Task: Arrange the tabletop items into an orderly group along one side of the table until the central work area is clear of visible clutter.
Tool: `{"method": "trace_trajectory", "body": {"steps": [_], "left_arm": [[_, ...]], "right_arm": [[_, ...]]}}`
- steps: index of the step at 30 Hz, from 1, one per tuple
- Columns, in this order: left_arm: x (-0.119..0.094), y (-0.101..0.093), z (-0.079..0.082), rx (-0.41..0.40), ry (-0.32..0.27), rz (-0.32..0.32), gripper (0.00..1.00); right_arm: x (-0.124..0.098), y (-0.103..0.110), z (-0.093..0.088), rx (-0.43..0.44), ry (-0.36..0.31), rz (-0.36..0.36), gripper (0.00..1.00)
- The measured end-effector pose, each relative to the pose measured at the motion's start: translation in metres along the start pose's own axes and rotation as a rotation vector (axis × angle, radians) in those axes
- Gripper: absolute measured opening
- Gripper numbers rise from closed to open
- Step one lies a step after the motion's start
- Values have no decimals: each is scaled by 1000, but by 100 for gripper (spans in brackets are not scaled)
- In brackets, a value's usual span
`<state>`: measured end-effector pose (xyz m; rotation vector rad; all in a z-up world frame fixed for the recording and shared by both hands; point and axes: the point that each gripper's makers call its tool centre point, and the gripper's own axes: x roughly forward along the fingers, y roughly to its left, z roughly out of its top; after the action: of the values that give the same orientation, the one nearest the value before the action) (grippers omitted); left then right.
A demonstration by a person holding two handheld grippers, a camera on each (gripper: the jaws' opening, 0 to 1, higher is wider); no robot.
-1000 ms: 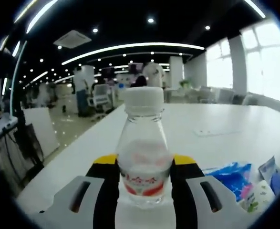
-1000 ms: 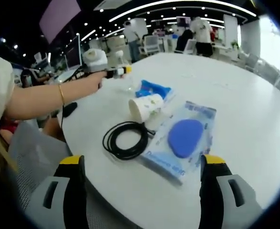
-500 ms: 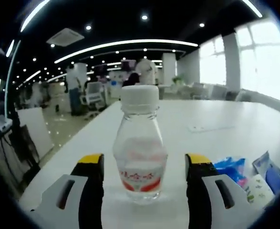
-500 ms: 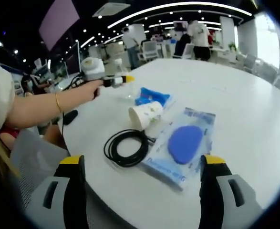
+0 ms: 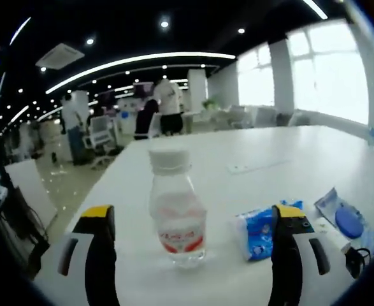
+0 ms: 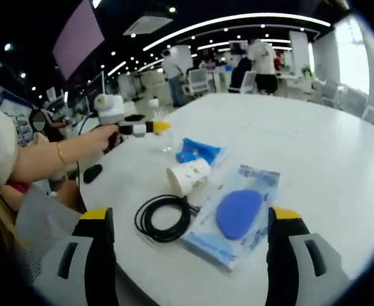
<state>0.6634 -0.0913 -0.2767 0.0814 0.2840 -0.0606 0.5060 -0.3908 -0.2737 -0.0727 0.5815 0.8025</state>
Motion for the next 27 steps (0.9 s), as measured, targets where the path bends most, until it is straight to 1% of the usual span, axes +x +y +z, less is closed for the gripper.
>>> {"method": "trace_trajectory", "body": {"steps": [2,4,8,12,13,15,19,21,23,24,27], "left_arm": [[-6,-2,3,-6,1,-9,100],[-11,-4,6,-1,6,-20,100],[-21,-13,7,14,36,-68,100],[-35,-23,12,8,24,-96,100],[-38,-26,13,13,27,-107,100],[-42,-28,11,12,48,-107,100],[-53,-34,16,2,52,-120,100],[-59,-40,19,-6,54,-138,100],[-65,-46,20,4,65,-153,100],[-68,-48,22,7,59,-159,100],[-80,-58,24,23,68,-184,100]], "right_arm": [[0,-5,6,-33,-3,-7,99],[1,-11,12,-87,-10,-23,99],[4,-20,21,-107,-16,-32,99],[7,-30,29,-159,-18,-46,99],[8,-32,30,-164,-19,-49,99],[10,-36,32,-167,-15,-50,99],[17,-39,37,-152,-17,-26,99],[21,-41,41,-153,-18,-23,99],[27,-44,45,-161,-19,-25,99],[29,-45,47,-162,-21,-26,99],[40,-48,56,-156,-35,-22,99]]}}
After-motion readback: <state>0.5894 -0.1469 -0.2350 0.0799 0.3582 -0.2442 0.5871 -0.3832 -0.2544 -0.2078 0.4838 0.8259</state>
